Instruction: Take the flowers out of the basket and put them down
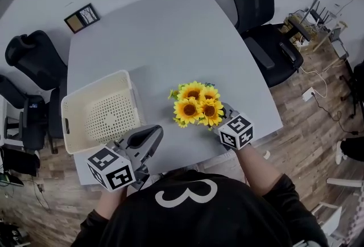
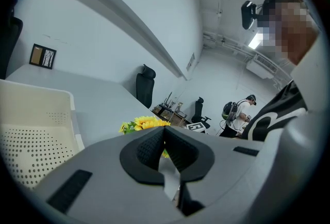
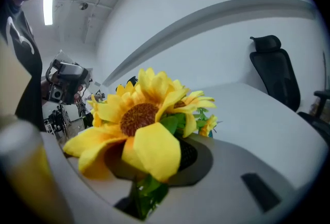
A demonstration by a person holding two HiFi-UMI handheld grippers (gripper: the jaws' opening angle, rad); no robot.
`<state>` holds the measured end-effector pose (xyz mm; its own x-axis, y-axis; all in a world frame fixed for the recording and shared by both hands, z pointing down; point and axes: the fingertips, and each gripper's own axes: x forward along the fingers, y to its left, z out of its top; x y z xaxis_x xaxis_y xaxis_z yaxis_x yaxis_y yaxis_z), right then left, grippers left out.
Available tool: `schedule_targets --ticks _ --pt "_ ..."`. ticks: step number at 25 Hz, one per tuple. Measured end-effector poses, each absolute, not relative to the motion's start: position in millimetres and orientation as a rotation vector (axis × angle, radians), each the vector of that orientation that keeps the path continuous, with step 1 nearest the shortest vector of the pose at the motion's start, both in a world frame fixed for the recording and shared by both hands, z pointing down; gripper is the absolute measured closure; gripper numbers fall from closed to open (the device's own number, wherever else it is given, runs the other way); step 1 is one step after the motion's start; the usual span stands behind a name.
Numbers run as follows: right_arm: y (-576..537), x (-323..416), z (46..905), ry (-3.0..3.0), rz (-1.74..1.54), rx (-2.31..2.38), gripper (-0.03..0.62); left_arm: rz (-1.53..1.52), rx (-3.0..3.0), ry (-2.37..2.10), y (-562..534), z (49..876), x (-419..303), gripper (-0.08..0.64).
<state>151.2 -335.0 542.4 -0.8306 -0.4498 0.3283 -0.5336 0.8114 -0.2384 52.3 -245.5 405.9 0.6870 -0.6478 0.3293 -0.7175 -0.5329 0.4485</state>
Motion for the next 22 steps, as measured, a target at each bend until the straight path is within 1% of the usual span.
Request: schedule_targets --ticks 14,19,22 --pt "-337.3 147.2 540.1 -2.761 0.511 0.767 0.488 0.174 2.319 -1.075 -243.0 407.2 39.5 0.548" --pt "-336.7 148.5 540.4 -2.746 0.511 0.772 0.467 0.160 2.309 -1.067 -239.2 409.4 40.6 0.548" --pt "-336.6 152.2 540.6 -2.729 0.487 0.784 0.422 0.148 2.313 -1.055 -237.5 412.2 41.8 0.548"
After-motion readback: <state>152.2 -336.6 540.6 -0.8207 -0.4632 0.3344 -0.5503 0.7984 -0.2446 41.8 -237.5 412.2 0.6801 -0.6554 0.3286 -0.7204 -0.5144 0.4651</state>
